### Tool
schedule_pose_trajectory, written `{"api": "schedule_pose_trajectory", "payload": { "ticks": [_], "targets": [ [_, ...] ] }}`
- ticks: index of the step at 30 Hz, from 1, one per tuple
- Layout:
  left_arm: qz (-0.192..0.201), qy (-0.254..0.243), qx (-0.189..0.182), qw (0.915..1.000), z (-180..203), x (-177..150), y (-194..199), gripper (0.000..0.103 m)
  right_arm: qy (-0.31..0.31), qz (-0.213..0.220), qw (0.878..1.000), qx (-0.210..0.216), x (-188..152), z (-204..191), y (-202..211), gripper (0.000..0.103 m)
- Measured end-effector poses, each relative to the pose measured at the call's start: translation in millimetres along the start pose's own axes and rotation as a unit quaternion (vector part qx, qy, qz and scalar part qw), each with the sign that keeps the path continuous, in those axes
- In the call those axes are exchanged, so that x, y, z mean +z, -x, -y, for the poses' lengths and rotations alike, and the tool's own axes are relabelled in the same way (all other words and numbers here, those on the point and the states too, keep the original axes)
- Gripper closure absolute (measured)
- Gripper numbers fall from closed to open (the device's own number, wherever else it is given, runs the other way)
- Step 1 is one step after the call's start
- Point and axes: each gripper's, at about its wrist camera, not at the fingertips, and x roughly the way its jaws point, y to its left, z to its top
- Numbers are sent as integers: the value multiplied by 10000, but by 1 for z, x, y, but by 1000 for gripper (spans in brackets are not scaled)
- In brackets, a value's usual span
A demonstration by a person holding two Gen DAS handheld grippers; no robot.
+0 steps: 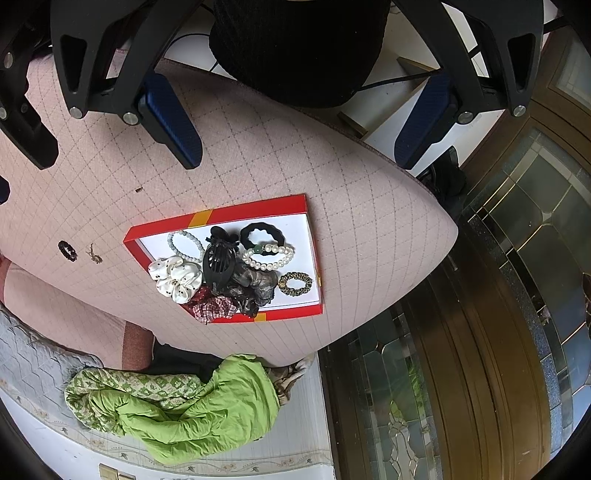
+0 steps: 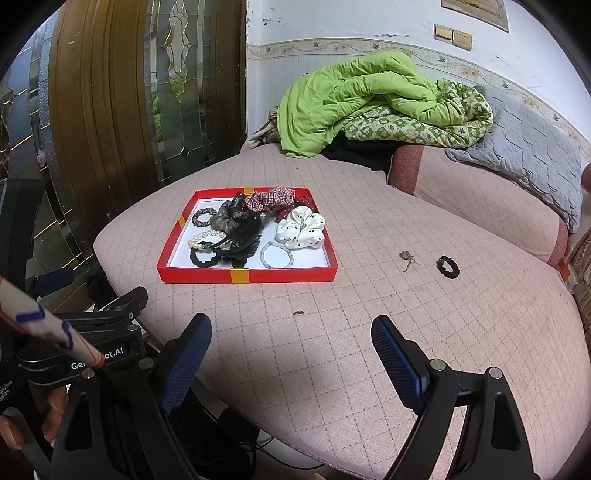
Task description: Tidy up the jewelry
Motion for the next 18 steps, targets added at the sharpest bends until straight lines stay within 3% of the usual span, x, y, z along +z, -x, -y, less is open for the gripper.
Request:
{"api": "schedule_pose_trajectory", "payload": {
  "ticks": [18],
  "targets": [
    [-15, 6, -10, 10000, 0, -1, -1, 0, -19, -47, 10000, 9, -2, 3, -1, 12]
  ]
}}
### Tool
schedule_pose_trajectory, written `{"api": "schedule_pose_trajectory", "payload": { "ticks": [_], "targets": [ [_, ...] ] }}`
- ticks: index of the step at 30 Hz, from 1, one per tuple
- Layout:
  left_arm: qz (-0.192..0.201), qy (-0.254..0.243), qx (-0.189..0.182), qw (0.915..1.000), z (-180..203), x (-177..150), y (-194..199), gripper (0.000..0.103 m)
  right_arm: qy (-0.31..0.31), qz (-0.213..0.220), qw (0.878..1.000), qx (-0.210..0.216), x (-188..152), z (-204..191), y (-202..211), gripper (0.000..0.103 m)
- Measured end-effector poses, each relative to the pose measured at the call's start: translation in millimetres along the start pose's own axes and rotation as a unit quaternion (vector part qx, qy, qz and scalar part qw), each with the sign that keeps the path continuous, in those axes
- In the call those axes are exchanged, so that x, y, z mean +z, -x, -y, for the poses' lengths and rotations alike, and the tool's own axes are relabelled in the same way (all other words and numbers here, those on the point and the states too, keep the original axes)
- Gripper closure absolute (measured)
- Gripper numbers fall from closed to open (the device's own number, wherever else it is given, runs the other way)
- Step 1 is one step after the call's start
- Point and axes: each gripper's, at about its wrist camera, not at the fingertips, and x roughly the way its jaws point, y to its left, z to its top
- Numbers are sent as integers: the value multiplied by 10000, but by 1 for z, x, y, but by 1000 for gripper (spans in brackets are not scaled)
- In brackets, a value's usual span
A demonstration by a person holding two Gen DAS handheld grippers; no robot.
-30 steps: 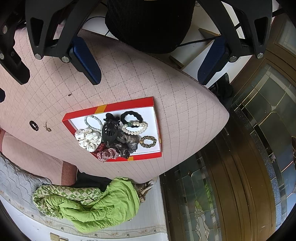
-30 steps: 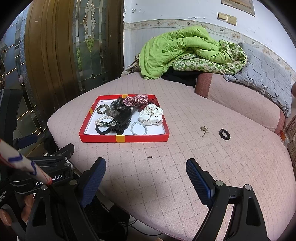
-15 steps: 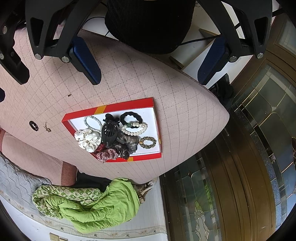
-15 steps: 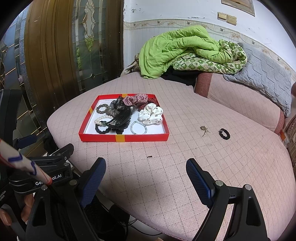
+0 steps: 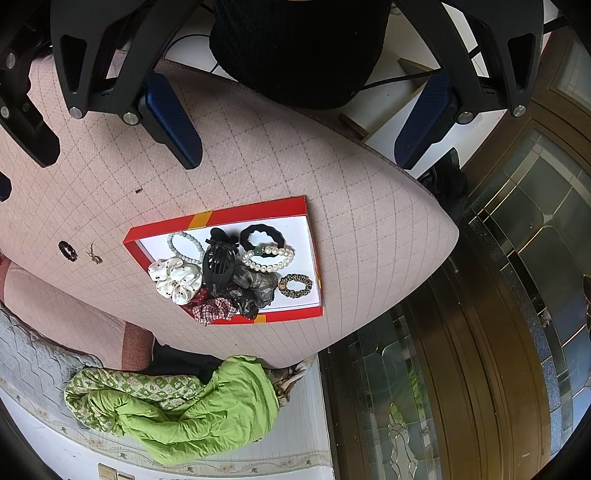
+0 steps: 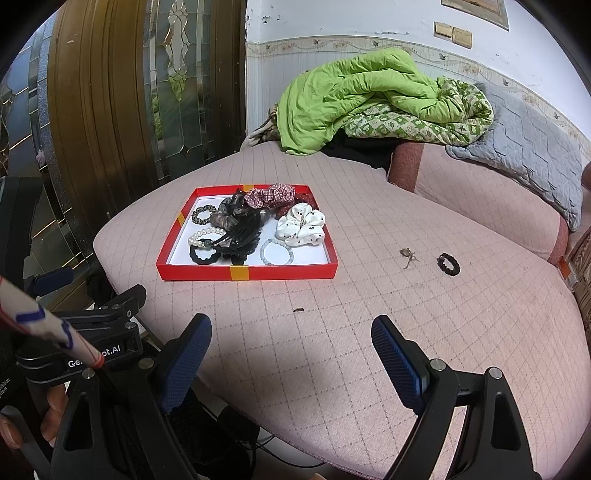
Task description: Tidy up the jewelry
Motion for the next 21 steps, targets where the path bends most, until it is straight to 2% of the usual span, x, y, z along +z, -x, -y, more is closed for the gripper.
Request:
{"api": "schedule_pose_trajectory", "payload": {
  "ticks": [21],
  "targets": [
    [-7, 3, -16, 10000, -1, -2, -1, 0, 35, -37, 10000, -34, -2, 4, -4, 12]
  ]
}}
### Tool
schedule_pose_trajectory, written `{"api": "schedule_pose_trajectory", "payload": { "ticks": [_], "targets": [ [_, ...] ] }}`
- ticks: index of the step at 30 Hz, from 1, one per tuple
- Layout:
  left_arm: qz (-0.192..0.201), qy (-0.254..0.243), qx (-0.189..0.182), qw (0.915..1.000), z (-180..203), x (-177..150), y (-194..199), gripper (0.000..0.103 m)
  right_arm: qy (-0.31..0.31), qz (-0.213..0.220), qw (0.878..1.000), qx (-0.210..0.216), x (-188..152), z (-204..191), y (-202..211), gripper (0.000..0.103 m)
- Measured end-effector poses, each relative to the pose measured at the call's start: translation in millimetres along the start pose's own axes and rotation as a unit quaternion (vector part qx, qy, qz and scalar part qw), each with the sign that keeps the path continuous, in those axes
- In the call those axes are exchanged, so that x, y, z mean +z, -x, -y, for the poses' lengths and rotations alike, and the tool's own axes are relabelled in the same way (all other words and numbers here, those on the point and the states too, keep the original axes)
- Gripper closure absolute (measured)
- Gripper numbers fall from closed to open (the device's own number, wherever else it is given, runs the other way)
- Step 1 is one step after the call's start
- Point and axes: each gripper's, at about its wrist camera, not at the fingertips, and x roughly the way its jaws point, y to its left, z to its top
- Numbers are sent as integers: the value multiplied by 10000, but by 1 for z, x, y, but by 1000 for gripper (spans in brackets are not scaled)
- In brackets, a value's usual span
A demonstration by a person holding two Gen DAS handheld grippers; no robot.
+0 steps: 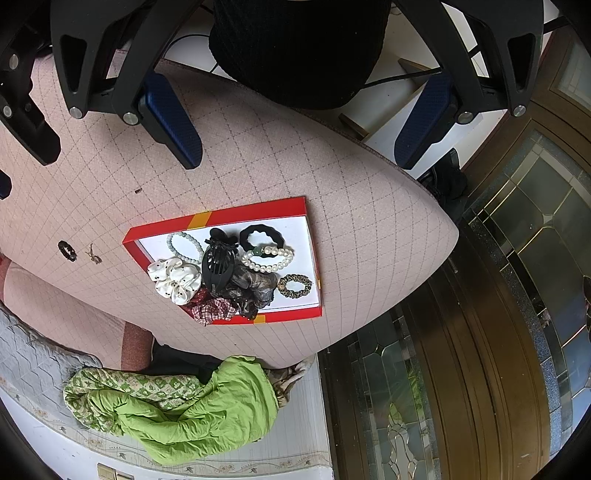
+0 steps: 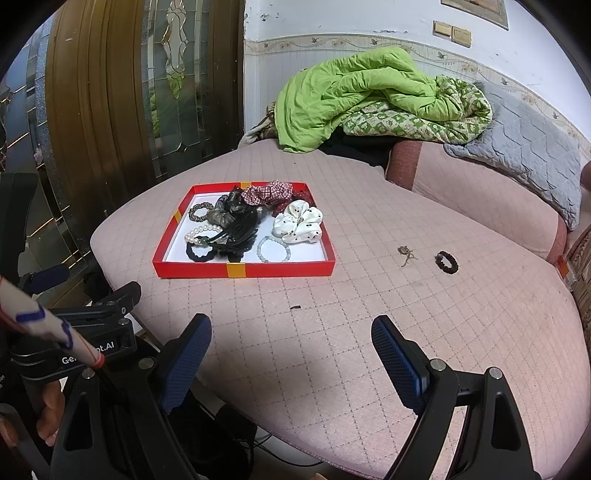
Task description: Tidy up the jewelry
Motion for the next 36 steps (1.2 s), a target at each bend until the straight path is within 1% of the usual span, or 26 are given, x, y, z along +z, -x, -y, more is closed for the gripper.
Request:
{"api": "schedule_pose_trajectory", "payload": {
  "ticks": [29, 34, 36],
  "targets": [
    [-60, -3, -16, 10000, 2, 0, 3, 0, 16, -14, 10000, 1, -2, 3, 0, 12],
    [89, -44, 102, 9999, 3, 0, 9, 0, -2, -25, 10000, 1, -2, 5, 0, 12],
    [92, -75, 94, 9999, 3, 3, 8, 0, -46, -39, 10000, -4, -3, 8, 0, 12]
  ]
}}
